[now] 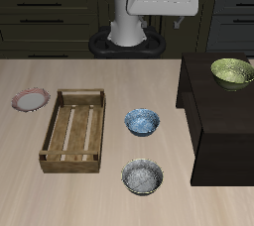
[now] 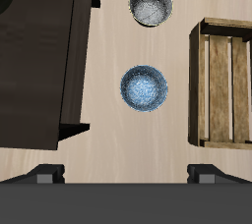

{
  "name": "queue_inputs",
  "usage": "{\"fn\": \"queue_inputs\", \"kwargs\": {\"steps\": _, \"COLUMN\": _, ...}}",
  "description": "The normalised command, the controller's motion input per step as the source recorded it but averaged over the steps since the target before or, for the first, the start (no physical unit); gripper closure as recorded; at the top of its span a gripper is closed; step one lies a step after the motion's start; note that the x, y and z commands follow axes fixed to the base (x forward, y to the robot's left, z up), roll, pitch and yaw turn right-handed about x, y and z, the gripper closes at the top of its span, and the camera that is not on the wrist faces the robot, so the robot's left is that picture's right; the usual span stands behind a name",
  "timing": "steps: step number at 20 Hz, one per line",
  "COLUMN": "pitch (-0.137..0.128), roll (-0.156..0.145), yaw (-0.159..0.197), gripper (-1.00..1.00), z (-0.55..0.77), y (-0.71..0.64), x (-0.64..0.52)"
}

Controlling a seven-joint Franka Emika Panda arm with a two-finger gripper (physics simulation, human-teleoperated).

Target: Place the green bowl in the wooden tray

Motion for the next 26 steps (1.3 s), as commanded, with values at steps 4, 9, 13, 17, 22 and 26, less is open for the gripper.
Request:
{"fn": "queue_inputs", "kwargs": {"steps": 4, "pitch": -0.003, "roll": 0.017, "yaw": 0.005, "gripper": -1.0, "z": 0.06, "y": 0.41, "x": 0.23}}
{"fn": "queue_inputs", "kwargs": {"steps": 9, "pitch": 0.01, "roll": 0.013, "yaw": -0.002, "gripper": -1.0, "z": 0.02, "y": 0.35, "x": 0.17}}
{"fn": "queue_inputs", "kwargs": {"steps": 13, "pitch": -0.062, "roll": 0.015, "yaw": 0.037, "gripper": -1.0, "z": 0.11, "y": 0.31, "x": 0.09}}
{"fn": "queue_inputs", "kwargs": {"steps": 17, "pitch": -0.01, "roll": -0.029, "yaw": -0.004, "gripper": -1.0, "z": 0.1, "y": 0.22, "x": 0.25}}
{"fn": "queue_inputs", "kwargs": {"steps": 22, "pitch": 0.018, "roll": -0.017, "yaw": 0.009, "gripper": -1.0, "z": 0.01, "y": 0.12, "x": 0.25}}
{"fn": "queue_inputs", "kwargs": {"steps": 26, "pitch": -0.018, "roll": -0.015, "yaw": -0.013, "gripper": -1.0, "z": 0.1, "y": 0.11, "x": 0.24}}
